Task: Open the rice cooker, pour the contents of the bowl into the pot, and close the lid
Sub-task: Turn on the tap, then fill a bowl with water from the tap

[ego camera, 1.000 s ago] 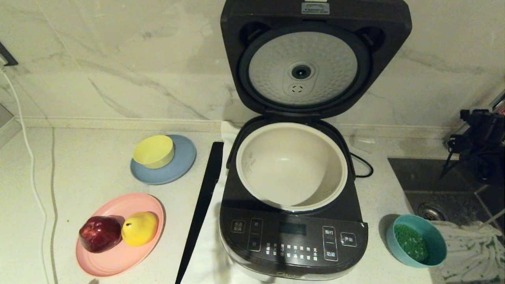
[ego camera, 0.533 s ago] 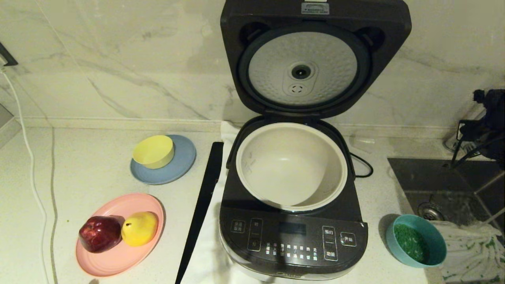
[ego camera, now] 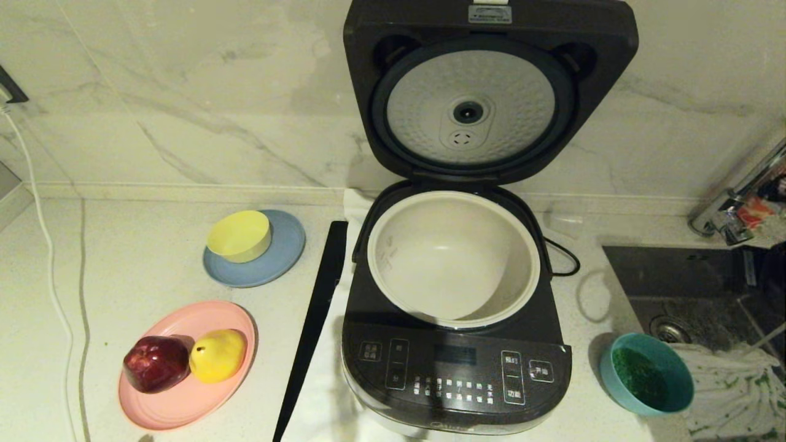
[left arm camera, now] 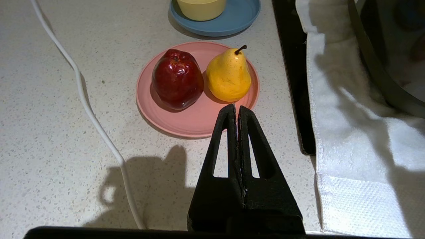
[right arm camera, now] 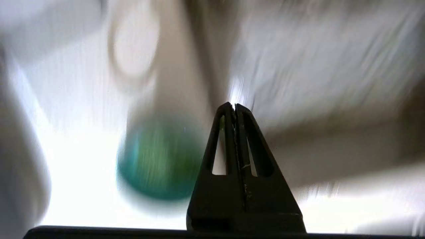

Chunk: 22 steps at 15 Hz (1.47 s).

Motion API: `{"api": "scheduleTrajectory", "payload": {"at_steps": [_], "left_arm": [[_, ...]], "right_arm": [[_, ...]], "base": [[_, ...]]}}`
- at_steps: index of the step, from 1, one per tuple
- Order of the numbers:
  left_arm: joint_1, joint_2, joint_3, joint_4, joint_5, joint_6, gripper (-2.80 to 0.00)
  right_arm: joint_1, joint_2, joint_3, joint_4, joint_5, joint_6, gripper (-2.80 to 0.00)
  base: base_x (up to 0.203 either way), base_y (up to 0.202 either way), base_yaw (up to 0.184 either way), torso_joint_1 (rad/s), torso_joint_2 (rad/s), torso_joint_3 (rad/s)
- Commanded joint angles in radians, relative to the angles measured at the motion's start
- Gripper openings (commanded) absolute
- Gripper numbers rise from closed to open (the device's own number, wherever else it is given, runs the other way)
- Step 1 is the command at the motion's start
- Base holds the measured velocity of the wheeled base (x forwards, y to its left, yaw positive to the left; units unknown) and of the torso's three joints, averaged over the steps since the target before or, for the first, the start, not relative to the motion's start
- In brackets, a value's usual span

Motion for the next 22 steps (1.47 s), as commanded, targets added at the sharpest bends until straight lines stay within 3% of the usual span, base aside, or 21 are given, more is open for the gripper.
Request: {"api": "scheduleTrajectory", "payload": {"at_steps": [1, 6, 7, 12, 22], "left_arm": [[-0.001, -0.001, 0.0, 0.0, 0.0, -0.001, -2.8], [-0.001, -0.001, 0.0, 0.0, 0.0, 0.0, -2.8], [0.001, -0.001, 0.0, 0.0, 0.0, 0.0, -2.8], [0.001, -0.001, 0.0, 0.0, 0.0, 0.0, -2.8], [0.001, -0.001, 0.0, 0.0, 0.0, 0.0, -2.8]], "right_arm": [[0.002, -0.099, 0.11, 0.077, 0.012, 0.005, -2.8], [0.029, -0.124, 0.303, 0.015, 0.015, 0.072, -2.8], [0.031, -0.123, 0.326, 0.0, 0.015, 0.076, 0.0], [0.032, -0.03, 0.392, -0.175, 0.022, 0.118, 0.0], [0.039, 0.089, 0.379, -0.279, 0.023, 0.149, 0.0]], "base": [[0.0, 0.0, 0.0, 0.0, 0.0, 0.0], [0.0, 0.0, 0.0, 0.0, 0.0, 0.0], [0.0, 0.0, 0.0, 0.0, 0.0, 0.0], [0.0, 0.0, 0.0, 0.0, 0.0, 0.0], [0.0, 0.0, 0.0, 0.0, 0.0, 0.0]]}}
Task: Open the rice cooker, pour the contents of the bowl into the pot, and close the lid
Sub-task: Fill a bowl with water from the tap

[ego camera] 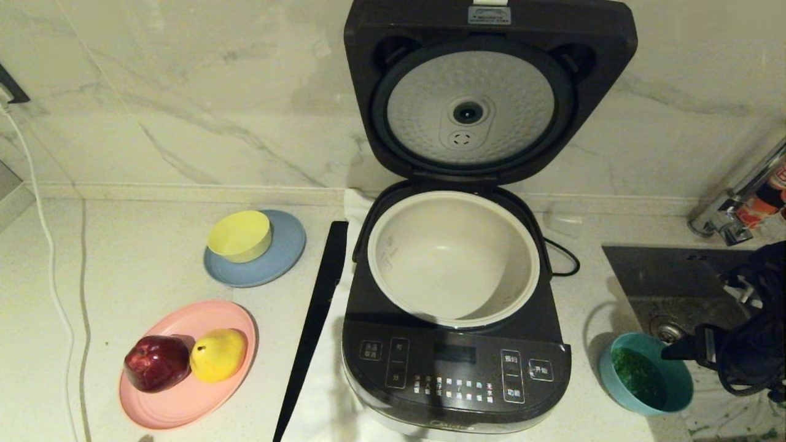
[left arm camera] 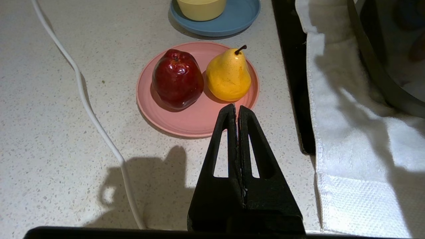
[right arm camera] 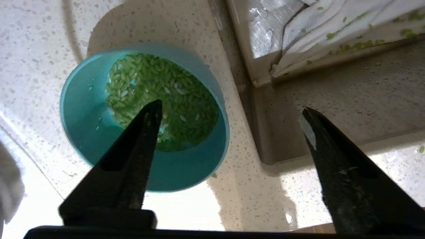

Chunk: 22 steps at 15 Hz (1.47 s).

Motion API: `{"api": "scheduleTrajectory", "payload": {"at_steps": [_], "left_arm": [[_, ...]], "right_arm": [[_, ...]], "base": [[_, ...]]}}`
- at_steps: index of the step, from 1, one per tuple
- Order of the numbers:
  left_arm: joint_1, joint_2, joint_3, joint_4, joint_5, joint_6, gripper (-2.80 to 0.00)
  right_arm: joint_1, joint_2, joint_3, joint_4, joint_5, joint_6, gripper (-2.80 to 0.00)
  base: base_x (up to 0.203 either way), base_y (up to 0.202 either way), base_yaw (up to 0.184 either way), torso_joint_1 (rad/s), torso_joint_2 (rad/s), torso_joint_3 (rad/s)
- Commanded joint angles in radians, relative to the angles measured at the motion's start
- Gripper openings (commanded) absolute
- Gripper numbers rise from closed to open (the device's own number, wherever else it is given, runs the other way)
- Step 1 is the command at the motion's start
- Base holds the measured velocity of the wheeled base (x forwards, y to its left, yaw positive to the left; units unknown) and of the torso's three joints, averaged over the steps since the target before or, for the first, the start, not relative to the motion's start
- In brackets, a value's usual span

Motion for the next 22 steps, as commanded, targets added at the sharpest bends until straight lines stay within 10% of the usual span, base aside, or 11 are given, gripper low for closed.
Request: {"api": "scheduleTrajectory", "payload": {"at_steps": [1, 20, 21, 22], "left_arm": [[0.0, -0.001, 0.0, 0.0, 0.0, 0.001, -2.8], [-0.001, -0.001, 0.0, 0.0, 0.0, 0.001, -2.8], [-0.001, -0.001, 0.0, 0.0, 0.0, -0.001, -2.8], [0.0, -0.001, 0.0, 0.0, 0.0, -0.001, -2.8]], "right_arm": [[-0.001, 0.04, -0.007, -0.002, 0.002, 0.002, 0.0], [-0.002, 0.152, 0.017, -0.112, -0.005, 0.017, 0.0], [-0.002, 0.149, 0.017, -0.112, -0.005, 0.017, -2.8], [-0.001, 0.15, 0.017, -0.112, -0.005, 0.017, -2.8]], "base": [[0.0, 0.0, 0.0, 0.0, 0.0, 0.0], [0.0, 0.0, 0.0, 0.0, 0.0, 0.0], [0.0, 0.0, 0.0, 0.0, 0.0, 0.0], [0.0, 0.0, 0.0, 0.0, 0.0, 0.0]]}}
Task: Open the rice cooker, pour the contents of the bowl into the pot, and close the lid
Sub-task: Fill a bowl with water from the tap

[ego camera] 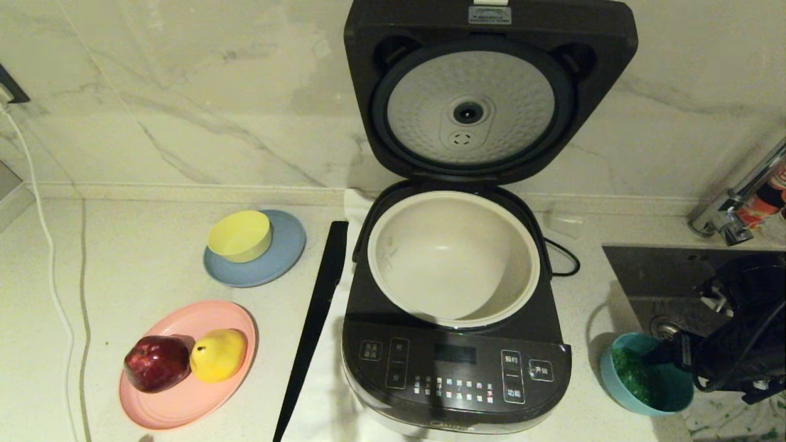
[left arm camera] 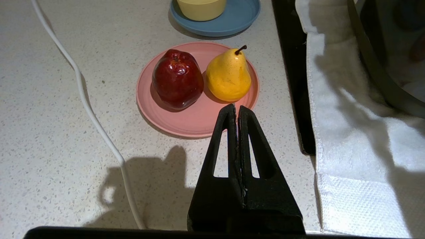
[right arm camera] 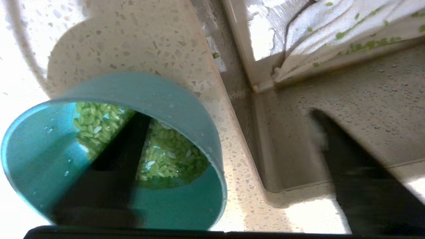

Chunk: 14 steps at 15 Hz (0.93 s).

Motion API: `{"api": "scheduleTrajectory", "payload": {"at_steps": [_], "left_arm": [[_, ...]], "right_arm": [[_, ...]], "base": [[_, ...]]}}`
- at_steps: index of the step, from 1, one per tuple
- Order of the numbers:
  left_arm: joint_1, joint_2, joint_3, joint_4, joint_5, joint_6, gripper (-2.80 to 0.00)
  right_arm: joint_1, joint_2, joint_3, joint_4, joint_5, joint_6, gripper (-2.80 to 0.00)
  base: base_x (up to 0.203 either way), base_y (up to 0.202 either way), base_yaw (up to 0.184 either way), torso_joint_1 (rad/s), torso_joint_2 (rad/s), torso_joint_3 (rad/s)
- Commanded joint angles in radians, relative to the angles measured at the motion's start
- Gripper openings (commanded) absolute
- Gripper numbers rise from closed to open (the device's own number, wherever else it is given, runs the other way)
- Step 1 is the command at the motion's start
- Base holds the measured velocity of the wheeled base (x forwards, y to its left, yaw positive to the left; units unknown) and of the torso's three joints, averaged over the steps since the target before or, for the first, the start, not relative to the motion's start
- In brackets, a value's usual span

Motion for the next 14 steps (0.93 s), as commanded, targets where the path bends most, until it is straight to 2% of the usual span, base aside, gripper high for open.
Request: {"api": "scheduleTrajectory", "payload": {"at_steps": [1, 14], "left_arm": [[-0.001, -0.001, 0.0, 0.0, 0.0, 0.0, -2.8], [-0.001, -0.001, 0.0, 0.0, 0.0, 0.001, -2.8]], "right_arm": [[0.0, 0.006, 0.005, 0.0, 0.001, 0.001, -2.8], [0.0, -0.022, 0.031, 0.0, 0.005, 0.032, -2.8]], "base": [[0.0, 0.0, 0.0, 0.0, 0.0, 0.0], [0.0, 0.0, 0.0, 0.0, 0.0, 0.0]]}}
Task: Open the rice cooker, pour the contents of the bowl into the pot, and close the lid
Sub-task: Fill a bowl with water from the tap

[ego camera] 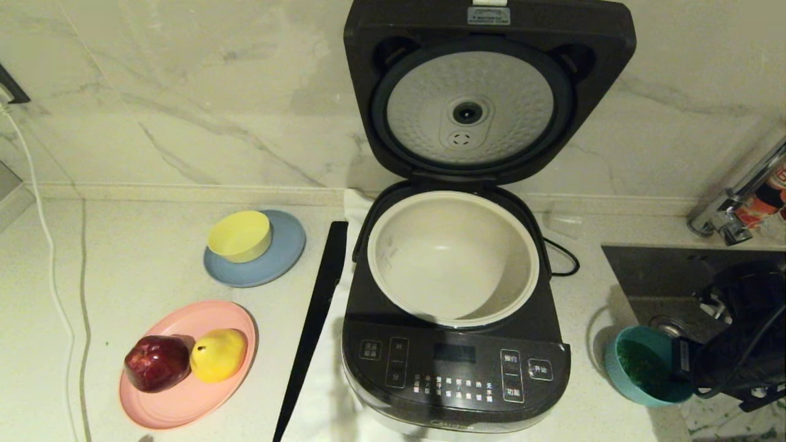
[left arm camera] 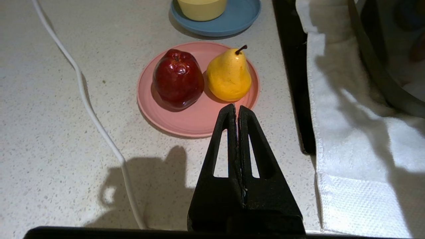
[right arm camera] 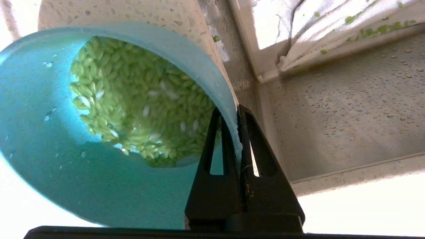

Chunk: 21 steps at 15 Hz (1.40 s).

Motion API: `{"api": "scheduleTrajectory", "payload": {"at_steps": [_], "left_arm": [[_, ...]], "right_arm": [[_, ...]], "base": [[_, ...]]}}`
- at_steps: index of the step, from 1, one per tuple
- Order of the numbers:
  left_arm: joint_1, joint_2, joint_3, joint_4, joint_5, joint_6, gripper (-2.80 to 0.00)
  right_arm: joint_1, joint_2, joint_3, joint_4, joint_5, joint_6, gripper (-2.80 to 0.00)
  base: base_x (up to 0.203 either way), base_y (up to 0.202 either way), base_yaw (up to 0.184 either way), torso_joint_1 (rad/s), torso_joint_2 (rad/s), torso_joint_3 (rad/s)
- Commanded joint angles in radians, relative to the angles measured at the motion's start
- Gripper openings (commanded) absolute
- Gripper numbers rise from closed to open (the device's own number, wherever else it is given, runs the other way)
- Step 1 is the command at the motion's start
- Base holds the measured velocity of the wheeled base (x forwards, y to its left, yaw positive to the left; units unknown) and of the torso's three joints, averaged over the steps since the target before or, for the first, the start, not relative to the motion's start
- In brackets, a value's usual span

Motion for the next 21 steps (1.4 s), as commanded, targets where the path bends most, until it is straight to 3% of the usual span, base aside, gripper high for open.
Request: {"api": "scheduleTrajectory", "payload": {"at_steps": [1, 5, 7, 12, 17, 21], "left_arm": [[-0.001, -0.001, 0.0, 0.0, 0.0, 0.001, -2.8], [0.001, -0.001, 0.0, 0.0, 0.0, 0.001, -2.8], [0.001, -0.001, 0.0, 0.0, 0.0, 0.001, -2.8], [0.001, -0.001, 0.0, 0.0, 0.0, 0.0, -2.8], [0.001, -0.001, 0.0, 0.0, 0.0, 0.001, -2.8], [0.001, -0.001, 0.0, 0.0, 0.0, 0.001, -2.8]], "right_arm": [[-0.003, -0.042, -0.004, 0.001, 0.002, 0.014, -2.8], [-0.05, -0.132, -0.043, 0.035, 0.01, 0.037, -2.8], [-0.106, -0.165, -0.091, 0.091, 0.05, 0.037, -2.8], [-0.348, -0.133, -0.229, 0.14, 0.104, 0.033, -2.8], [-0.581, 0.05, -0.369, 0.134, 0.121, 0.03, -2.8], [-0.722, 0.197, -0.471, 0.132, 0.155, 0.019, -2.8]], "base": [[0.0, 0.0, 0.0, 0.0, 0.0, 0.0], [0.0, 0.0, 0.0, 0.0, 0.0, 0.0], [0.0, 0.0, 0.0, 0.0, 0.0, 0.0], [0.0, 0.0, 0.0, 0.0, 0.0, 0.0], [0.0, 0.0, 0.0, 0.0, 0.0, 0.0], [0.0, 0.0, 0.0, 0.0, 0.0, 0.0]]}}
